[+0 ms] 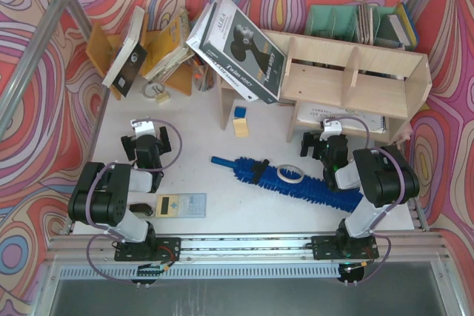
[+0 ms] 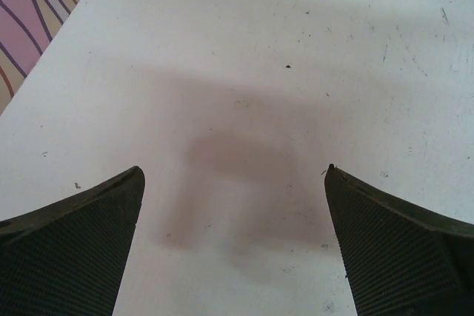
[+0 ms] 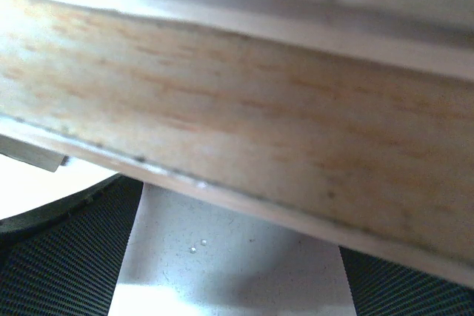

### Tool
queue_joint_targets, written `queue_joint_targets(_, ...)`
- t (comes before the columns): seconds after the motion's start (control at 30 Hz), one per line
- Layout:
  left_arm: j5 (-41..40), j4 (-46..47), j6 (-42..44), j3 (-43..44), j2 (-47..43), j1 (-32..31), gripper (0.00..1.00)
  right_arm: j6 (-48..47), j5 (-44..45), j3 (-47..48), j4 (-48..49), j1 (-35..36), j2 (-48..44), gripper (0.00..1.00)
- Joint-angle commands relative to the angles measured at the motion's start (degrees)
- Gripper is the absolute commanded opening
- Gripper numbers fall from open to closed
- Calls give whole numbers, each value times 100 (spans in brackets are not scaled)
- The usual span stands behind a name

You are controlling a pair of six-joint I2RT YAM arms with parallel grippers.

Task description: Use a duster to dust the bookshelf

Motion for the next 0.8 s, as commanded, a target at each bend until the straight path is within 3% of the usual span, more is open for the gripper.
queue_joint_targets(0.0,-16,59,-74,60,-22,27,99,-258,105,99,687,-22,-101,99)
queue_joint_targets(0.5,-22,107,-64,34,-29,30,98,-259,109,100,687,-16,-99,99)
queue_joint_targets(0.67,288,649,61,-353,-185,3,98,-334,-7,78,726,-19,-117,99)
queue_joint_targets(0.77,42,968,227,-638,-574,-206,98,-547,-433,-80,913,9,-251,99)
